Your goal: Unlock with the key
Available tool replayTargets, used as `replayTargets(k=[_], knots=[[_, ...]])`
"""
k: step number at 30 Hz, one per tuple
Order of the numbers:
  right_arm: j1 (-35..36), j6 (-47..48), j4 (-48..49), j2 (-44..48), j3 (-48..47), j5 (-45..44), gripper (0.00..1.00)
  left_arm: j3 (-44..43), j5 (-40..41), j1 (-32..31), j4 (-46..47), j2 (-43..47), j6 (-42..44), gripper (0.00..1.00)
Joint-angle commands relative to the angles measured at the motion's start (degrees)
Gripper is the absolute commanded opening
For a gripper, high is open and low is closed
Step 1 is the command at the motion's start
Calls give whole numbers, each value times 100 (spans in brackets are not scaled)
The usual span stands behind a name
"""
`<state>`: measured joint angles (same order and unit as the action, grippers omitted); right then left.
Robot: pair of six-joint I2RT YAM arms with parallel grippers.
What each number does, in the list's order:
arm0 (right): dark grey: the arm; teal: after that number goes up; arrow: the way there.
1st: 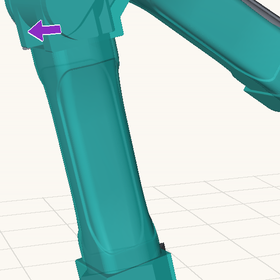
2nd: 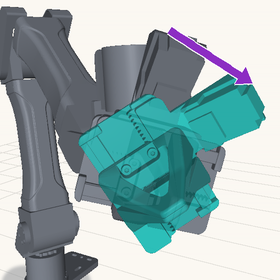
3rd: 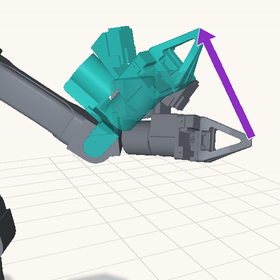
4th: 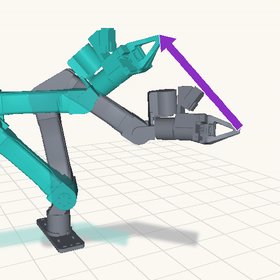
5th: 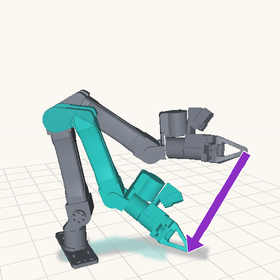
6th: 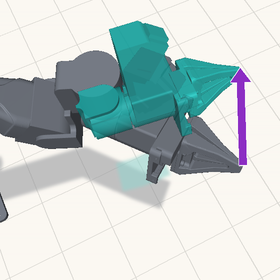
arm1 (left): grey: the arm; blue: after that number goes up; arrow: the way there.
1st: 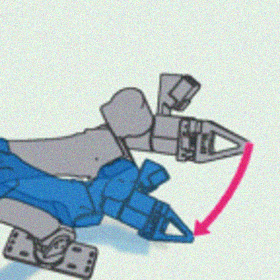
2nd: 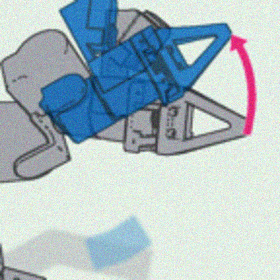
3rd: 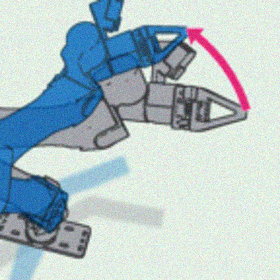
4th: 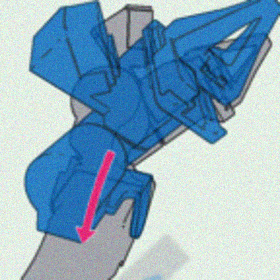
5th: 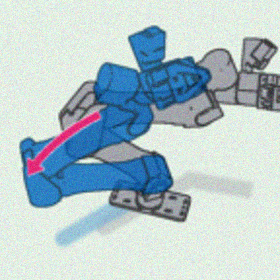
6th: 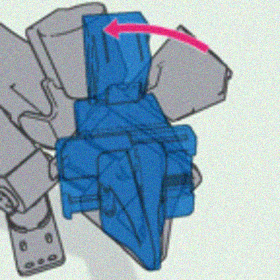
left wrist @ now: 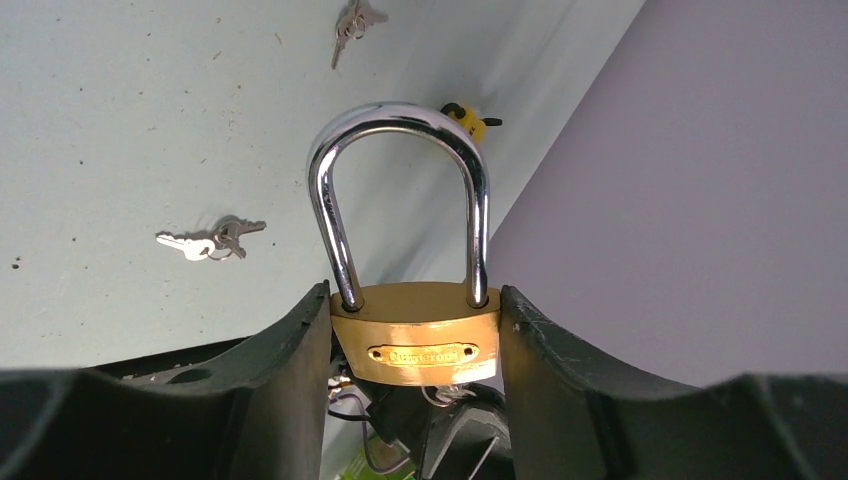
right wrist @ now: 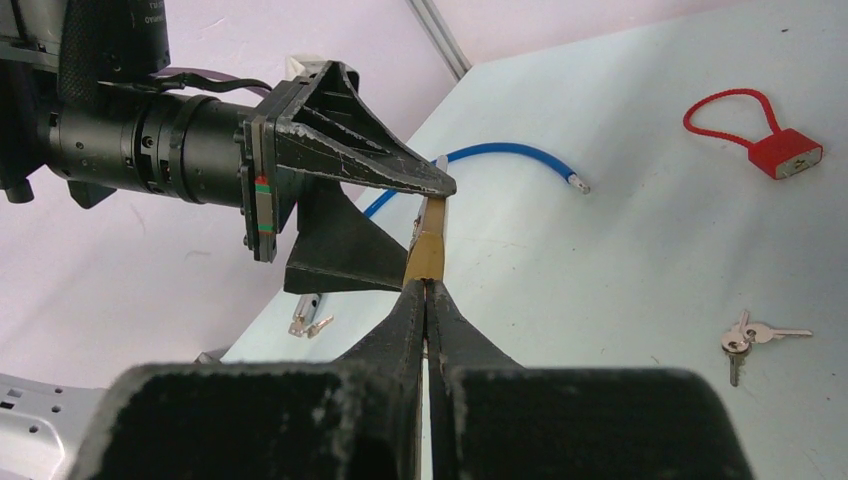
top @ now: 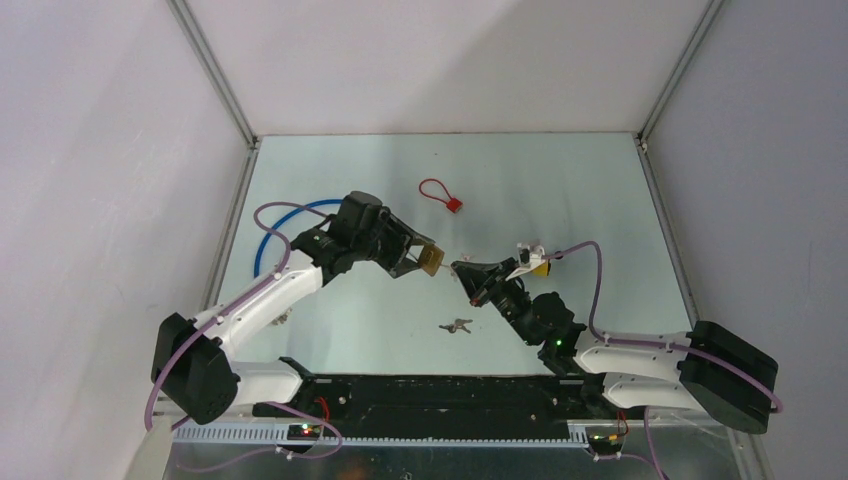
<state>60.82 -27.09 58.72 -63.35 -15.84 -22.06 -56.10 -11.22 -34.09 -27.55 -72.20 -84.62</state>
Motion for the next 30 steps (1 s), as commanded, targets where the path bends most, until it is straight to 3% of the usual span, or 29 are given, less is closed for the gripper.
replayTargets(k=[1,20,30], knots=[[44,33,351,-79,-126,-81,0,-56,-240,18,474,281,-182,0],[191,-71,721,-287,-95,-520,0,41,-328,19,603,295,-261,0],[412,236,1493,-940,-100,-783,0,144,-343,19,712,381,-454,0]])
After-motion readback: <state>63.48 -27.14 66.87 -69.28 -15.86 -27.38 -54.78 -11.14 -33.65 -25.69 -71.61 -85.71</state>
